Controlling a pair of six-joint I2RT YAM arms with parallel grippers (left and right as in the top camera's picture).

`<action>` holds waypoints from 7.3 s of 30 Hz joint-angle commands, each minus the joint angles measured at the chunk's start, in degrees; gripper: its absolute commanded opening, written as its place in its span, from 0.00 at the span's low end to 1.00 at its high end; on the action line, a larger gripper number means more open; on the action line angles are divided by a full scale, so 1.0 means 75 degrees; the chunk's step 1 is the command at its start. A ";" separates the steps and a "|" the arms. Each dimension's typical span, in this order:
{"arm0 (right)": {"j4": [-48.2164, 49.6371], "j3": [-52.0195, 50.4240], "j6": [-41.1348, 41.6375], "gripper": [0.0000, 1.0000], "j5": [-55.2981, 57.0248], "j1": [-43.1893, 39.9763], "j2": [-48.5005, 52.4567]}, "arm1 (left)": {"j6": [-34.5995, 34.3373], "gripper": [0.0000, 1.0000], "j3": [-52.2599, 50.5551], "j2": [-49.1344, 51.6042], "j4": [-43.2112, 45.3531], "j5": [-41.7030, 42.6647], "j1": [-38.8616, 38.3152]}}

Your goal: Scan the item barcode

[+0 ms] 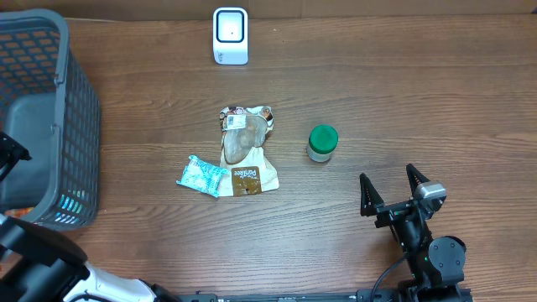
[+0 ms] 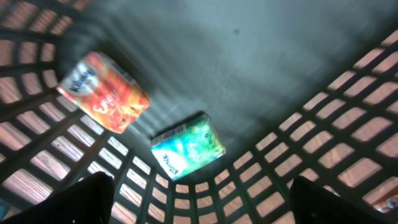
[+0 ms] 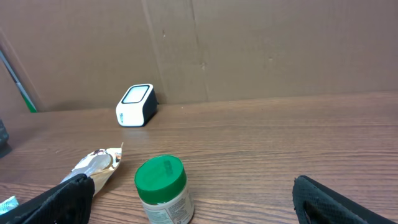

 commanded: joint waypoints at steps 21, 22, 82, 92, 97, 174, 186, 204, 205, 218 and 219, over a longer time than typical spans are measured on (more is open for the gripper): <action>0.0026 -0.0082 0.0003 1.00 0.0070 0.0029 -0.0087 | 0.1221 0.72 -0.1760 0.1935 0.0586 0.0286 -0.0023; 0.0026 -0.0082 0.0003 1.00 0.0070 0.0029 -0.0087 | 0.1221 0.71 -0.1891 0.1935 0.0737 0.0291 -0.0023; 0.0026 -0.0082 0.0003 1.00 0.0070 0.0029 -0.0087 | -0.1472 0.04 -0.0915 -0.1900 0.1227 -0.0125 -0.9340; 0.0026 -0.0082 0.0003 1.00 0.0070 0.0029 -0.0087 | -0.3083 0.04 -0.2025 -0.0799 0.2961 -0.0114 -1.0876; 0.0026 -0.0082 0.0003 1.00 0.0070 0.0029 -0.0087 | -0.4351 0.04 -0.2025 -0.0189 0.3462 -0.0111 -1.1331; 0.0026 -0.0082 0.0003 1.00 0.0070 0.0029 -0.0087 | -0.3279 0.99 0.0131 0.0140 0.2594 -0.0516 -1.1016; 0.0026 -0.0082 0.0003 1.00 0.0070 0.0029 -0.0087 | -0.1716 0.99 0.3008 -0.1396 -0.0356 -0.0918 -0.8760; 0.0026 -0.0082 0.0003 1.00 0.0070 0.0029 -0.0087 | -0.1568 1.00 0.3098 -0.2104 -0.1142 -0.1131 -0.3716; 0.0026 -0.0082 0.0000 1.00 0.0070 0.0029 -0.0087 | -0.1571 1.00 0.3098 -0.2060 -0.1160 -0.1160 -0.3620; 0.0026 -0.0082 0.0003 1.00 0.0070 0.0029 -0.0087 | -0.1644 1.00 0.2862 -0.1192 -0.1428 -0.1827 -0.2891; 0.0026 -0.0082 0.0003 1.00 0.0070 0.0029 -0.0087 | -0.1638 0.99 0.2777 -0.1160 -0.1413 -0.1836 -0.2871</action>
